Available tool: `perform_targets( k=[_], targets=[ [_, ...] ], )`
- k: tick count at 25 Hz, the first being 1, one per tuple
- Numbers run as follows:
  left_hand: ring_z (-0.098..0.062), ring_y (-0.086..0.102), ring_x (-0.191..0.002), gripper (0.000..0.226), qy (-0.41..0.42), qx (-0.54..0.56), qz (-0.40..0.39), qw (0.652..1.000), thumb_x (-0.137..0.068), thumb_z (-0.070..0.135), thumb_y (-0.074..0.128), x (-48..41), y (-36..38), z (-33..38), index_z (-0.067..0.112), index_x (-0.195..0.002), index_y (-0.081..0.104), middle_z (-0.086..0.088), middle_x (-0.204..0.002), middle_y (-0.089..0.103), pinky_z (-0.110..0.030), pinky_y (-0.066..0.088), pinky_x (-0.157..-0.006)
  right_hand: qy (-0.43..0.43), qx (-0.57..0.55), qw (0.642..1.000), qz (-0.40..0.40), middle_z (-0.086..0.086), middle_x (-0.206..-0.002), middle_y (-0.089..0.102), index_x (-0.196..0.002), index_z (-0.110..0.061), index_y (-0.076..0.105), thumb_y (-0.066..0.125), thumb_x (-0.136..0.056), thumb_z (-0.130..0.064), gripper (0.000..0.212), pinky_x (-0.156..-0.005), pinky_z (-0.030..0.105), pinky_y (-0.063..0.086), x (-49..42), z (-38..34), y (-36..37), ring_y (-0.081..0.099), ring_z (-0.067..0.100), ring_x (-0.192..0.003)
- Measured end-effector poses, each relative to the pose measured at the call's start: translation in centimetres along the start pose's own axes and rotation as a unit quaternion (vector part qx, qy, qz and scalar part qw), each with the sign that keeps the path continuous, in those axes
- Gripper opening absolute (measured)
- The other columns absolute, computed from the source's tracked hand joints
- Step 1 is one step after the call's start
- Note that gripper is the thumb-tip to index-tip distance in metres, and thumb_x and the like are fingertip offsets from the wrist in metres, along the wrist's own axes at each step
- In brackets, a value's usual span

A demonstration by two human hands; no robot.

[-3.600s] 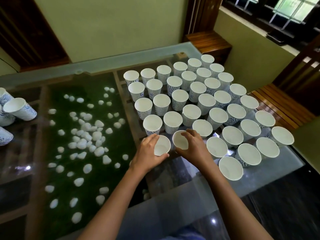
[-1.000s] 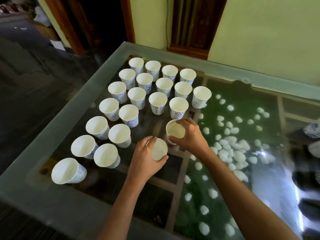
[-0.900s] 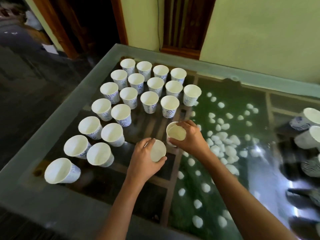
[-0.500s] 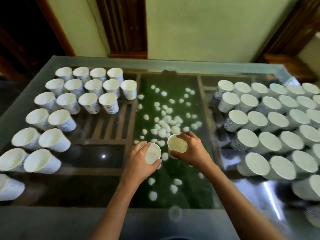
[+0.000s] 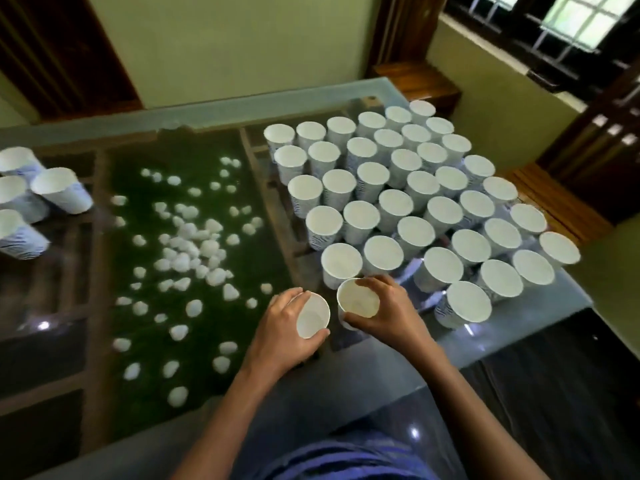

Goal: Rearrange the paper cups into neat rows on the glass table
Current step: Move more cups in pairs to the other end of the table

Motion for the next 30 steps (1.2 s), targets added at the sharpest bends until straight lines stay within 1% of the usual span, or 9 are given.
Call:
perform_targets(
  k=[4, 7, 14, 19, 22, 24, 27, 29, 30],
  targets=[
    [-0.027, 0.051, -0.113, 0.066, 0.045, 0.002, -0.019, 0.999, -0.061, 0.032, 0.082, -1.1, 3.7, 4.5, 0.006, -0.118, 0.06, -0.011, -0.124, 0.057, -0.022, 0.031, -0.098, 0.033, -0.015, 0.999, 0.034, 0.007, -0.118, 0.056, -0.115, -0.011, 0.06, 0.082, -0.064, -0.032, 0.06, -0.089, 0.022, 0.038, 1.1, 4.8, -3.3, 0.054, 0.022, -0.108],
    [-0.026, 0.049, -0.117, 0.068, 0.056, -0.004, -0.036, 0.998, -0.064, 0.036, 0.079, -1.6, 5.3, 6.3, 0.007, -0.121, 0.057, -0.011, -0.127, 0.055, -0.026, 0.033, -0.101, 0.041, -0.008, 0.998, 0.042, 0.009, -0.12, 0.055, -0.117, -0.01, 0.06, 0.082, -0.064, -0.029, 0.06, -0.089, 0.023, 0.038, 1.1, 6.6, -4.1, 0.054, 0.024, -0.108],
    [-0.03, 0.05, -0.115, 0.067, 0.055, -0.012, -0.025, 0.998, -0.064, 0.035, 0.08, -2.1, 6.6, 7.0, 0.003, -0.119, 0.058, -0.015, -0.125, 0.055, -0.03, 0.036, -0.1, 0.045, -0.008, 0.997, 0.057, 0.011, -0.124, 0.053, -0.119, -0.011, 0.058, 0.079, -0.067, -0.029, 0.059, -0.093, 0.028, 0.038, 0.9, 7.5, -4.0, 0.05, 0.027, -0.113],
    [-0.03, 0.049, -0.118, 0.071, 0.059, -0.009, -0.012, 0.998, -0.063, 0.039, 0.08, -2.1, 6.5, 7.1, 0.003, -0.12, 0.057, -0.015, -0.128, 0.053, -0.033, 0.036, -0.101, 0.035, 0.004, 0.998, 0.05, 0.011, -0.13, 0.048, -0.122, -0.011, 0.055, 0.079, -0.069, -0.031, 0.062, -0.095, 0.033, 0.039, 1.0, 7.2, -4.3, 0.047, 0.028, -0.119],
    [-0.029, 0.049, -0.118, 0.073, 0.065, -0.008, 0.002, 0.998, -0.064, 0.042, 0.08, -1.9, 5.6, 6.9, 0.004, -0.121, 0.057, -0.015, -0.128, 0.054, -0.034, 0.037, -0.1, 0.03, 0.016, 0.998, 0.058, 0.011, -0.134, 0.046, -0.123, -0.012, 0.055, 0.077, -0.07, -0.03, 0.061, -0.097, 0.036, 0.039, 1.2, 6.7, -4.9, 0.044, 0.028, -0.122],
    [-0.027, 0.049, -0.118, 0.071, 0.061, -0.007, 0.019, 0.998, -0.066, 0.042, 0.078, -1.6, 4.5, 6.3, 0.005, -0.122, 0.056, -0.013, -0.127, 0.055, -0.031, 0.036, -0.1, 0.017, 0.023, 0.998, 0.063, 0.01, -0.133, 0.046, -0.123, -0.012, 0.056, 0.076, -0.072, -0.03, 0.058, -0.097, 0.036, 0.039, 1.0, 5.5, -5.0, 0.045, 0.027, -0.122],
    [-0.024, 0.049, -0.117, 0.065, 0.041, -0.005, 0.051, 0.998, -0.071, 0.041, 0.074, -1.0, 2.2, 4.5, 0.006, -0.123, 0.056, -0.011, -0.125, 0.056, -0.028, 0.037, -0.099, -0.02, 0.018, 0.998, 0.064, 0.009, -0.128, 0.052, -0.12, -0.011, 0.058, 0.075, -0.074, -0.032, 0.053, -0.091, 0.03, 0.041, 0.3, 2.4, -4.2, 0.051, 0.024, -0.115],
    [-0.022, 0.049, -0.117, 0.061, 0.014, -0.007, 0.076, 0.997, -0.075, 0.041, 0.07, -0.3, -0.1, 2.2, 0.008, -0.124, 0.055, -0.01, -0.125, 0.057, -0.027, 0.037, -0.098, -0.048, -0.001, 0.998, 0.039, 0.007, -0.124, 0.054, -0.118, -0.012, 0.06, 0.075, -0.075, -0.031, 0.05, -0.088, 0.027, 0.043, -0.4, -0.6, -2.4, 0.054, 0.022, -0.108],
    [-0.022, 0.05, -0.116, 0.059, -0.005, -0.006, 0.093, 0.996, -0.076, 0.04, 0.07, 0.1, -1.5, 0.7, 0.008, -0.123, 0.056, -0.009, -0.123, 0.058, -0.026, 0.038, -0.097, -0.063, -0.014, 0.998, 0.022, 0.007, -0.122, 0.055, -0.118, -0.011, 0.06, 0.075, -0.075, -0.03, 0.049, -0.088, 0.028, 0.046, -0.7, -2.4, -1.2, 0.056, 0.021, -0.106]
  ],
)
Point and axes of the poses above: each hand's wrist, its own x-axis away from the middle knuckle, its own y-axis out of the palm, z = x × y, the point moved 9 cm from there along -x, towards the middle knuckle
